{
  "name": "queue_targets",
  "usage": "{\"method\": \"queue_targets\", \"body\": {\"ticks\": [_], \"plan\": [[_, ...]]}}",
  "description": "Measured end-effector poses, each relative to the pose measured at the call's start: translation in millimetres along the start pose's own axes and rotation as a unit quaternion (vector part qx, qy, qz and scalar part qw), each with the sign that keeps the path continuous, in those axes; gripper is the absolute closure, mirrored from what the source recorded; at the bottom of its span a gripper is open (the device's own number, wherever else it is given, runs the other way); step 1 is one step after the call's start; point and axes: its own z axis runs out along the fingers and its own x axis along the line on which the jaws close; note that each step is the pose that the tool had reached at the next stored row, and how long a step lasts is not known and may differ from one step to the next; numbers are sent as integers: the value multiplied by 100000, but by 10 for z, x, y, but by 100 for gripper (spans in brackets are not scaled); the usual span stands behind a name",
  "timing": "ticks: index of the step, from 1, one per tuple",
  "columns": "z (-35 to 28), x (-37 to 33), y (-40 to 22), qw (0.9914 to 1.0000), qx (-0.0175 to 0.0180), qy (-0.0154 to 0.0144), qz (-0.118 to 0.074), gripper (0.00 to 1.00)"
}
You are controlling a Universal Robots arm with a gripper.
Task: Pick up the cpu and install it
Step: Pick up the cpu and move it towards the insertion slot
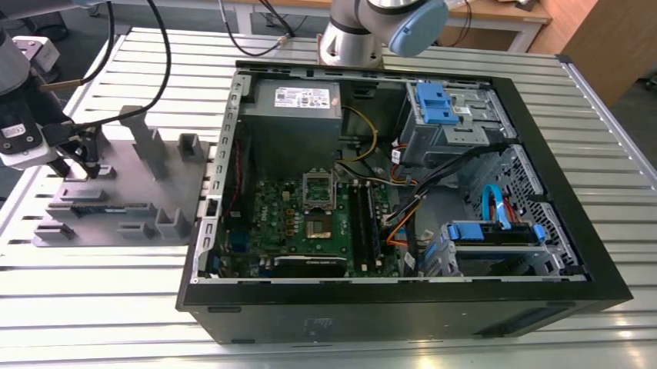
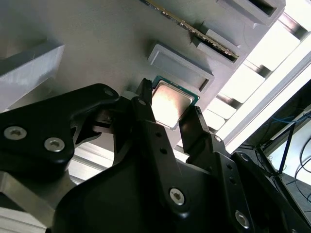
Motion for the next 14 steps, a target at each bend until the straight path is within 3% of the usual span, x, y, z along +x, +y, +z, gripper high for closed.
{"method": "queue_targets", "body": {"ticks": [14], "plan": [[-34, 0, 1, 100000, -31, 13, 0, 53]]}}
